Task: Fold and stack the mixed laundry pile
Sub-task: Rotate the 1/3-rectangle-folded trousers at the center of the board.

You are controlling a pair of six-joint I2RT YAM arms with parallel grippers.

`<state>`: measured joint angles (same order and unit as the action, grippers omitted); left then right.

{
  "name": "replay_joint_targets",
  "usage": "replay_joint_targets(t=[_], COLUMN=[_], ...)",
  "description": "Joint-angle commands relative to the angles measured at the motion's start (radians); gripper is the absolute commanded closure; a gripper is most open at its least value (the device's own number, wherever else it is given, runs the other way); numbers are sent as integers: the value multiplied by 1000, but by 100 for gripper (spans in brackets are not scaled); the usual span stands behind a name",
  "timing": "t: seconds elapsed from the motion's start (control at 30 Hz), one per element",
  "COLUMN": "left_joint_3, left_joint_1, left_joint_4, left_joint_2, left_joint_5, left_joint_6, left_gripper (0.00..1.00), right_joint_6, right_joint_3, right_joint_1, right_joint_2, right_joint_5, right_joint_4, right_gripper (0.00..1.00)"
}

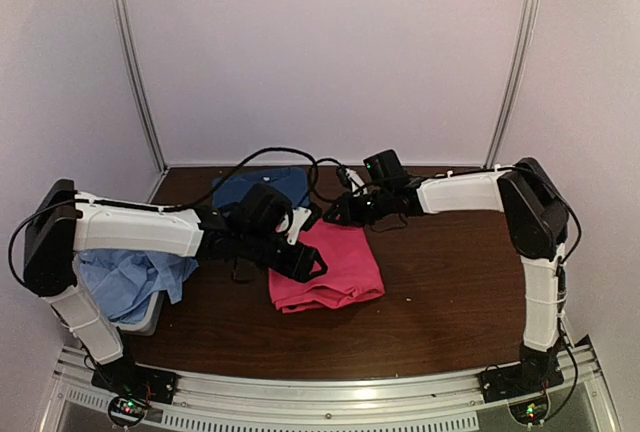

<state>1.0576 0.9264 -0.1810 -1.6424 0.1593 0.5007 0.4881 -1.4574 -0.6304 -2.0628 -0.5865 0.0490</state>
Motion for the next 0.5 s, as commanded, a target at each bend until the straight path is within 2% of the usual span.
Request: replay_joint_targets(t=[0.0,0.13,0.27,0.47], left_joint_3=[-42,-117,-179,-66], left_joint_1=[16,15,-7,-120], left_joint_4=[57,-21,-92,-86], left_joint_2=[-107,-128,-87,-108], left_joint_5=[39,-29,-170,-207], left_joint_6=[-1,-11,-24,-74], left_gripper=[44,44,43,34], right_joint_6=[-33,-38,10,154], right_joint_3=[-42,52,291,701], right_joint_1=[-11,3,22,-4], right_joint_2=[-73,-86,1,247], right_joint_5=[-31,-5,53,110], right_joint_4=[-11,-17,-61,-239], right_gripper=[78,82,83,84])
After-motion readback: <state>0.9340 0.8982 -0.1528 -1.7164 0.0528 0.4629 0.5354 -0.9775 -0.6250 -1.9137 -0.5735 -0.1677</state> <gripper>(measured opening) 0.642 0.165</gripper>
